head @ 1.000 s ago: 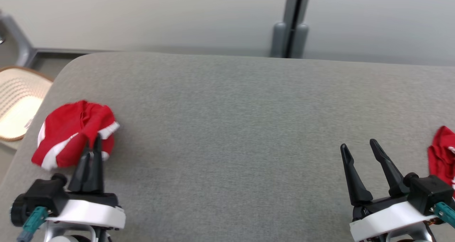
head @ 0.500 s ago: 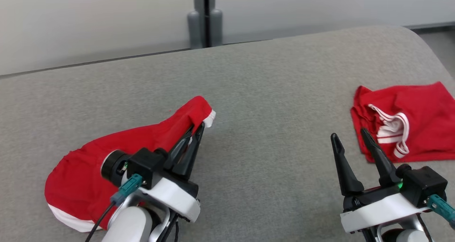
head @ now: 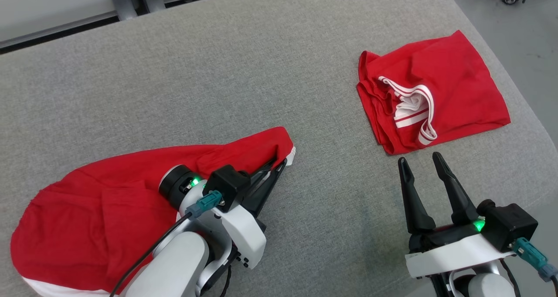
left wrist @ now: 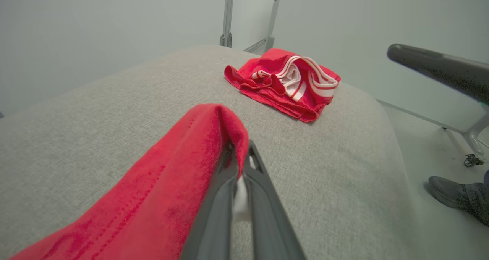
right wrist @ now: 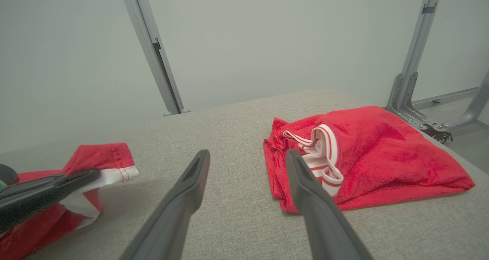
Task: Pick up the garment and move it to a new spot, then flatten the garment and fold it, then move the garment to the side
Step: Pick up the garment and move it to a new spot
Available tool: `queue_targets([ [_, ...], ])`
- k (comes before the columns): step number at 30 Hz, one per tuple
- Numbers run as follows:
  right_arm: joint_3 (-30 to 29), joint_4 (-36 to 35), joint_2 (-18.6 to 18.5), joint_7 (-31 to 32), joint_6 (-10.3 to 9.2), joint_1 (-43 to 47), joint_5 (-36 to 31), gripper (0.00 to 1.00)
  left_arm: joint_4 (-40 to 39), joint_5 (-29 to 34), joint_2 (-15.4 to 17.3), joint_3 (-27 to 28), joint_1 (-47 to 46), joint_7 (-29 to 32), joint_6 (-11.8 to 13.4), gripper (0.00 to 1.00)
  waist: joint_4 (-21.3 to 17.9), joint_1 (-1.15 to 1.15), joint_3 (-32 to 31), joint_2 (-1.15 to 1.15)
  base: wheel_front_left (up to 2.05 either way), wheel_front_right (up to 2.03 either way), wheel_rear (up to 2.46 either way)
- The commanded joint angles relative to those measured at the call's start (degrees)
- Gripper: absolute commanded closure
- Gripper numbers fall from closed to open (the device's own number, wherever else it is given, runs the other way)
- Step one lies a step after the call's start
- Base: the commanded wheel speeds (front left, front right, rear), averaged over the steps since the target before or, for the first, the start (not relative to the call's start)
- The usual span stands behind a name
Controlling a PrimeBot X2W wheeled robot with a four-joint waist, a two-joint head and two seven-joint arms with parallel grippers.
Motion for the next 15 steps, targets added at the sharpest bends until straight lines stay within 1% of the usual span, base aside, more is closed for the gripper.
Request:
queue_targets([
  [1, 0.07, 0.31, 0.03, -0.55, -0.01, -0.73, 0.45, 0.00, 1.07, -0.28, 0.63, -0.25, -0.94, 0.15, -0.07, 0.82, -1.40, 0.00, 1.82, 0.00, 0.00, 0.00, 0.00],
  [2, 0.11, 0.57, 0.05, -0.64, -0.02, -1.04, 0.36, 0.00, 1.80, -0.10, 0.80, -0.36, -1.43, -0.23, -0.07, 0.43, -1.10, 0.00, 1.86, 0.00, 0.00, 0.00, 0.00],
  [3, 0.15, 0.76, 0.08, -0.86, -0.02, -1.39, 0.19, 0.00, 2.47, 0.07, 0.82, -0.37, -1.81, -0.90, -0.05, 0.00, -0.62, 0.00, 1.80, 0.00, 0.00, 0.00, 0.00],
  [6, 0.00, 1.25, 0.05, -0.90, -0.02, -1.81, -0.42, 0.00, 3.43, -0.75, 0.11, -0.77, -1.55, -3.10, -0.05, 0.00, 1.43, 0.00, 1.20, 0.00, 0.00, 0.00, 0.00],
  [10, -0.68, 1.09, -0.35, 0.08, -0.02, -2.34, -1.56, 0.00, 2.74, -2.16, -0.38, -0.16, -0.70, -7.61, 0.01, 0.00, 5.39, 0.00, -0.76, 0.00, 0.00, 0.00, 0.00],
  [11, -1.14, 0.68, -1.00, 0.68, -0.02, -2.25, -2.03, 0.00, 2.53, -2.86, -0.63, 0.75, -0.02, -9.74, 0.42, 0.00, 7.56, 0.00, -2.01, 0.00, 0.00, 0.00, 0.00],
  [15, -1.72, -0.60, -1.91, 2.18, -0.02, -1.60, -2.67, 0.00, 1.92, -3.83, -0.32, 3.92, 1.02, -12.32, 2.66, 0.00, 11.65, 0.00, -4.72, 0.00, 0.00, 0.00, 0.00],
])
